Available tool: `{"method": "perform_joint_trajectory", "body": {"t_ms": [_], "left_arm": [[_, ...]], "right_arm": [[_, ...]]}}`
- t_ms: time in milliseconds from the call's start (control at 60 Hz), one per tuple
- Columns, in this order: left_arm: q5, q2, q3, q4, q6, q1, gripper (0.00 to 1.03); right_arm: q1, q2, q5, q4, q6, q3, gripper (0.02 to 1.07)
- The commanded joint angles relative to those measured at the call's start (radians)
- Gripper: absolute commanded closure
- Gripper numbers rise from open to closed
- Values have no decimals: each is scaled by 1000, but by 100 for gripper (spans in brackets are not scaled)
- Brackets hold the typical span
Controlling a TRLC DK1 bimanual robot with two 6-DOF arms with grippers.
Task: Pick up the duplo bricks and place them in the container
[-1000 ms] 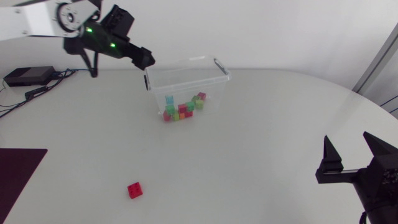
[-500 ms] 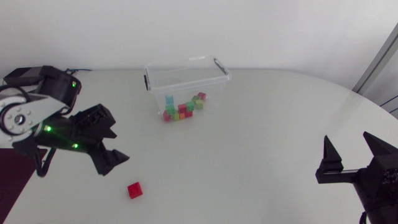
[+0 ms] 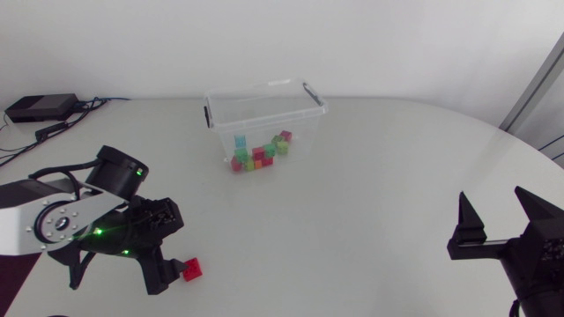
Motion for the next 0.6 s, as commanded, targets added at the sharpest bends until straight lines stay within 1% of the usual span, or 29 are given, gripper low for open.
{"method": "perform_joint_trajectory", "body": {"t_ms": [0,100,367,467,517,567,583], "left_arm": [[-5,48,-28,9,4,-16,4],[-13,77,-34,20,-2,-35,4],[-13,68,-55,18,-7,-82,4],[-21,125,-55,55,-7,-77,5],[-22,154,-51,69,-5,-73,8],[-21,187,-46,69,2,-68,21],[-21,197,-43,71,2,-68,26]], "right_arm": [[3,-3,-1,9,19,-26,7],[3,-3,-1,9,19,-25,7],[4,-3,-1,9,19,-25,7],[4,-3,-1,9,19,-25,7],[4,-3,-1,9,19,-25,7],[4,-3,-1,9,19,-25,7],[4,-3,-1,9,19,-25,7]]}}
